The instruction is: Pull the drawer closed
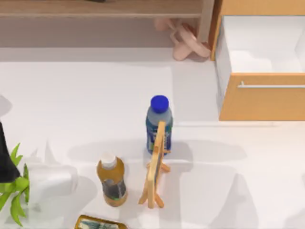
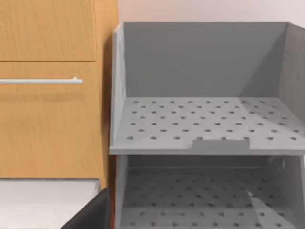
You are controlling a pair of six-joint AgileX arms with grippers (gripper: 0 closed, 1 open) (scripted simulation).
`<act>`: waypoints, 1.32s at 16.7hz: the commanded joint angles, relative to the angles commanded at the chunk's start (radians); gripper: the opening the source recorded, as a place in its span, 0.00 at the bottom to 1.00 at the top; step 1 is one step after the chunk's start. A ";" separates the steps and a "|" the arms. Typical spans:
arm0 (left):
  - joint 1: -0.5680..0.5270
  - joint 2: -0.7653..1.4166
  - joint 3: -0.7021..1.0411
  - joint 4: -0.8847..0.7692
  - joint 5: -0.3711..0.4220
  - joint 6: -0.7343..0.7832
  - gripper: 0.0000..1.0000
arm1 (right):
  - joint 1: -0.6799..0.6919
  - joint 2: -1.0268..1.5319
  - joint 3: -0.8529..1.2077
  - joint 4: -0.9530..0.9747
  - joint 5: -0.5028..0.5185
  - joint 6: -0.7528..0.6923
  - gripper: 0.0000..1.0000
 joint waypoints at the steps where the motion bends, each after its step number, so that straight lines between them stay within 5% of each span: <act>1: 0.000 0.000 0.000 0.000 0.000 0.000 1.00 | 0.004 -0.003 -0.004 -0.002 0.002 0.000 1.00; 6: 0.000 0.000 0.000 0.000 0.000 0.000 1.00 | 0.096 0.018 -0.008 0.058 0.023 -0.051 1.00; 12: 0.000 0.000 0.000 0.000 0.000 0.000 1.00 | 0.440 0.140 -0.050 0.299 0.123 -0.306 1.00; 22: 0.000 0.000 0.000 0.000 0.000 0.000 1.00 | 1.012 0.571 -0.220 0.818 0.542 -0.964 1.00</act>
